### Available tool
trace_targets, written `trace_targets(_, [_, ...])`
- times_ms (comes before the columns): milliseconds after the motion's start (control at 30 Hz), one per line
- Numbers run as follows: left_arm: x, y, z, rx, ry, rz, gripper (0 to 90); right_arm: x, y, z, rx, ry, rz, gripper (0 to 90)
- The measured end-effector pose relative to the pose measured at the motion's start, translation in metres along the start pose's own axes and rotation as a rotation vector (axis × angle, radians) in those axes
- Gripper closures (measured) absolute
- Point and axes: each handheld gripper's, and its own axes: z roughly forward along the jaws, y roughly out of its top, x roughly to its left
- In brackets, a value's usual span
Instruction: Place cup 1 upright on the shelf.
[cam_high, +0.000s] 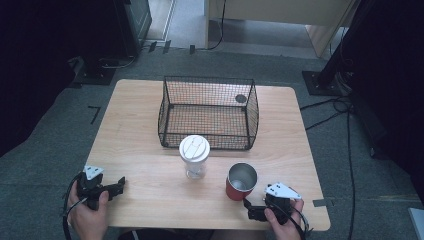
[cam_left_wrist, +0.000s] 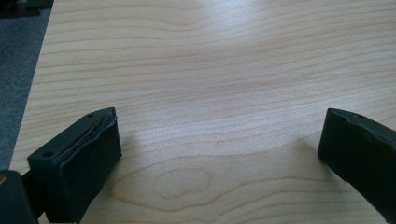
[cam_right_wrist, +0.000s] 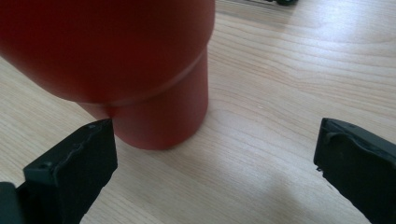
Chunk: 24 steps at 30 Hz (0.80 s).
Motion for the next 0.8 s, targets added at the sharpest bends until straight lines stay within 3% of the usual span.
trace_targets(800, [0.0,0.0,0.0,0.0,0.0,0.0,0.0,0.02,0.014,0.004,-0.054,0.088,0.012,0.0])
